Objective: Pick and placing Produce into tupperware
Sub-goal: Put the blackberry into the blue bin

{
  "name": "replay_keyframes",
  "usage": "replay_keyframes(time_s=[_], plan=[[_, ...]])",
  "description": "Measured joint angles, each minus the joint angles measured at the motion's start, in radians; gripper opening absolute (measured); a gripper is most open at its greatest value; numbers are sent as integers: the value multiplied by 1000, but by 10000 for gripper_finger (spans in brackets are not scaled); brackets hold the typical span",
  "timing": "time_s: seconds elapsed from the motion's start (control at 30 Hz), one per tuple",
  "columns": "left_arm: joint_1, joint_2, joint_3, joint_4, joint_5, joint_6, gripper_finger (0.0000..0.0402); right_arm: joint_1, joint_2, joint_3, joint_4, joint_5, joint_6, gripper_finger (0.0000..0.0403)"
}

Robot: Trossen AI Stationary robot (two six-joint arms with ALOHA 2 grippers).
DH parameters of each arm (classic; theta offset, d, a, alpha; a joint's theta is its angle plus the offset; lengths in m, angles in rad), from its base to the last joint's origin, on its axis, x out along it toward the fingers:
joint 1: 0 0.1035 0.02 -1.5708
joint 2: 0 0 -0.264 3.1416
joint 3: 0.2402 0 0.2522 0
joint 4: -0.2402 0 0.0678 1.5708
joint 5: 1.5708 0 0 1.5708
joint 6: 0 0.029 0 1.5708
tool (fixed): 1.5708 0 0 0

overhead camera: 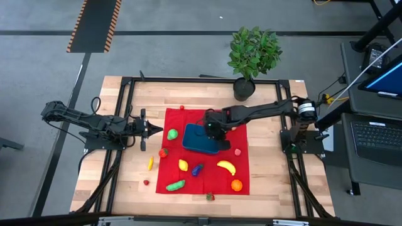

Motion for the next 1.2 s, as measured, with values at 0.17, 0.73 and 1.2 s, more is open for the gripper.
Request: replay_keyframes(time_s=[0.17, 0.73, 1.2], plan=[[0, 0, 0, -2, 0, 0, 11, 3, 13, 1, -7, 1, 3, 93], [0, 1, 0, -2, 0, -5, 48, 9, 72, 0, 2, 26, 6, 93], [0, 1, 0, -2, 0, -5, 33, 9, 72, 0, 19, 26, 13, 221]])
